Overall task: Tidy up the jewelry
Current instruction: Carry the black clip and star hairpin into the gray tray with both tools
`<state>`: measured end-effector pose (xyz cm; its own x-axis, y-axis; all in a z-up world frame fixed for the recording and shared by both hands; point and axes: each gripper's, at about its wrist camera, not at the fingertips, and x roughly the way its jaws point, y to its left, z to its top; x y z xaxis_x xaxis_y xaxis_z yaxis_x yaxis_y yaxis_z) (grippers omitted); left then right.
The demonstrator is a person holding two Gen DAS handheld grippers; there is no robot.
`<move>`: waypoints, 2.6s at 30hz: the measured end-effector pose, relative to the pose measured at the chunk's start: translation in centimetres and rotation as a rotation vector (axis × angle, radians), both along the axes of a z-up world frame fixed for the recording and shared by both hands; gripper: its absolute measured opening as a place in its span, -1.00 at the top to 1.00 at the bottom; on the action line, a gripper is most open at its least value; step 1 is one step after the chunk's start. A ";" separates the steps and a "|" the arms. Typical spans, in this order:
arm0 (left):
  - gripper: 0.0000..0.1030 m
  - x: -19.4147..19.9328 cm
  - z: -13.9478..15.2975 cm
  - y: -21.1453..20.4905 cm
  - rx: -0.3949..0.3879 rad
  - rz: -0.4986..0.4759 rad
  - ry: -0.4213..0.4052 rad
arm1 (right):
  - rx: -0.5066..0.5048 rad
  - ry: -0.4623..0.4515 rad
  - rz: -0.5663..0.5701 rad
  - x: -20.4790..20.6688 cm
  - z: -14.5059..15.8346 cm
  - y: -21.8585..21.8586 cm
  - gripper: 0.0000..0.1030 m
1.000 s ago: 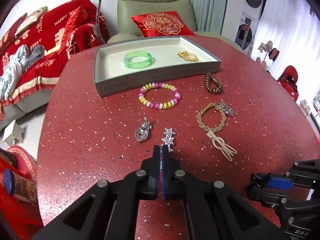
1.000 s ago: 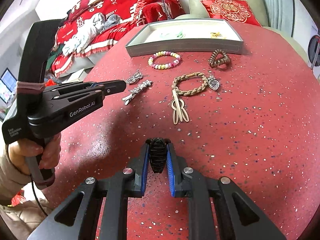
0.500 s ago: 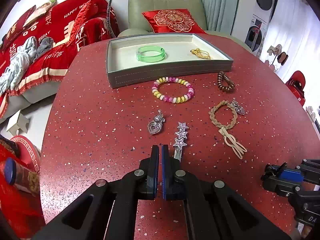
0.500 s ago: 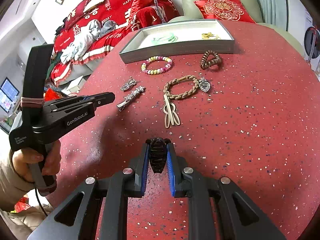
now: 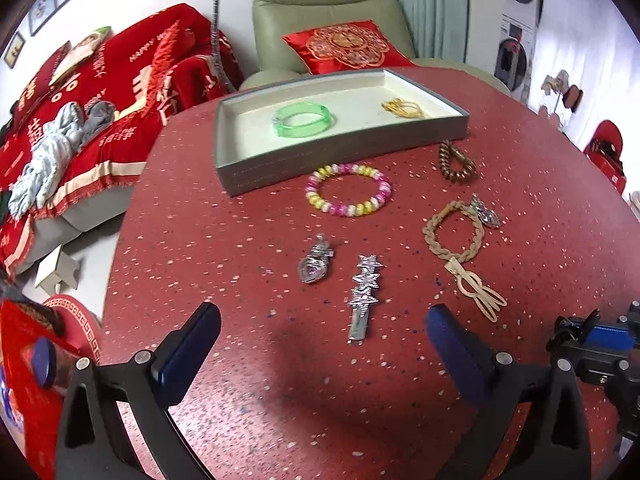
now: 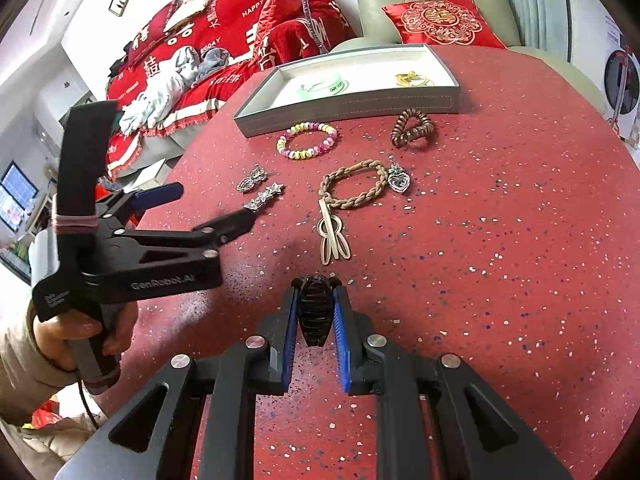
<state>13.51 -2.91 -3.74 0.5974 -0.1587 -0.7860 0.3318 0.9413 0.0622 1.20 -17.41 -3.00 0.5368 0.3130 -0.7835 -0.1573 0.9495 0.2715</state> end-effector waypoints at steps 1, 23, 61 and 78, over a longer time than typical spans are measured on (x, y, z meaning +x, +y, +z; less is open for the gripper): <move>-1.00 0.1 -0.2 -0.3 -0.002 -0.012 0.007 | 0.000 0.000 -0.002 0.0 0.1 -0.1 0.63; 0.45 -1.8 -0.8 -1.8 -0.041 -0.080 0.065 | 0.004 -0.019 -0.033 0.8 1.2 -0.7 0.63; 0.45 6.0 8.3 1.5 -0.213 0.006 -0.048 | 0.045 -0.092 -0.069 14.8 7.5 -3.1 0.63; 0.45 19.2 7.7 0.3 -0.137 0.119 -0.081 | -0.007 -0.047 -0.122 28.9 5.9 -3.4 0.63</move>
